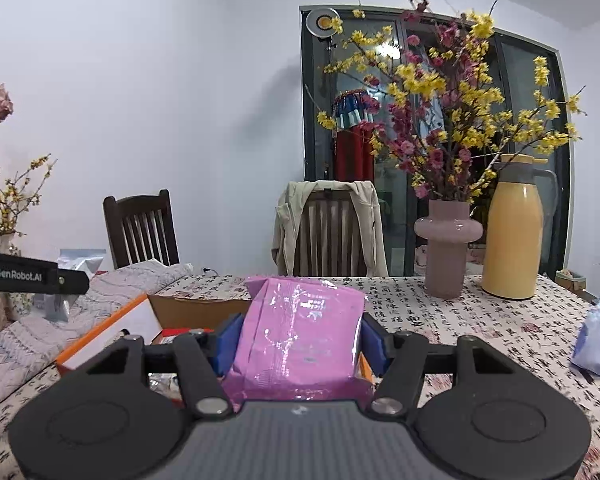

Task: Organize snacks
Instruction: 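Lower the pink packet into the box with right tool while left releases white packet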

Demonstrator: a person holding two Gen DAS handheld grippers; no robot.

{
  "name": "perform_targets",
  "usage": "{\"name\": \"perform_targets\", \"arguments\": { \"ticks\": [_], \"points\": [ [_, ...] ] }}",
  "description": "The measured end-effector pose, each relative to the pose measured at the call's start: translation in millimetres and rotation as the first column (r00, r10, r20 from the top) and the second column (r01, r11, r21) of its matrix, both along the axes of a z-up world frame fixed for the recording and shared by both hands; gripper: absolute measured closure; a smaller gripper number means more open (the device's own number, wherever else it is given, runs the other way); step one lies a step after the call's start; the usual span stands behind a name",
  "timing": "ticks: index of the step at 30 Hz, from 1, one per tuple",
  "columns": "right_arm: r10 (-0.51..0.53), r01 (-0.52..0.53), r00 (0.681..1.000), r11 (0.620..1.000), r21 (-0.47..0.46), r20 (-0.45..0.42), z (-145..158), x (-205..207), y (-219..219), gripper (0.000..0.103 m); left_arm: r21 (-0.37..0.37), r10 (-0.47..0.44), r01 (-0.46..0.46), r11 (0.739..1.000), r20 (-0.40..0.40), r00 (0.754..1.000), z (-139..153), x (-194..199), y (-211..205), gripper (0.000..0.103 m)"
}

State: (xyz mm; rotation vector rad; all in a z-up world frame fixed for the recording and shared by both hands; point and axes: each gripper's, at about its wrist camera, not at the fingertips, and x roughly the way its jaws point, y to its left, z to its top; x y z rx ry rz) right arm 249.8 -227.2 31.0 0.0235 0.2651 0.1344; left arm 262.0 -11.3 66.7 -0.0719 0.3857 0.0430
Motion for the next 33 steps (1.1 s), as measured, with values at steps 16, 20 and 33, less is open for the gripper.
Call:
{"name": "perform_targets", "arguments": {
  "ticks": [16,20,33],
  "points": [
    [0.036,-0.036,0.994,0.999,0.010,-0.103,-33.7,66.2,16.1,0.042,-0.019,0.008,-0.009,1.000,-0.054,0.998,-38.9,47.7,11.7,0.061],
    [0.041,-0.041,0.993,0.999,0.007,-0.108,-33.7,64.0,17.6,0.042,-0.037,0.001,-0.003,0.999,-0.050,0.999,-39.9,44.6,13.7,0.051],
    [0.019,-0.017,0.997,0.999,0.033,-0.071,-30.4,53.2,10.8,0.000,-0.067,0.052,-0.050,0.996,0.020,0.998,-29.7,26.7,17.0,0.000]
  ]
}}
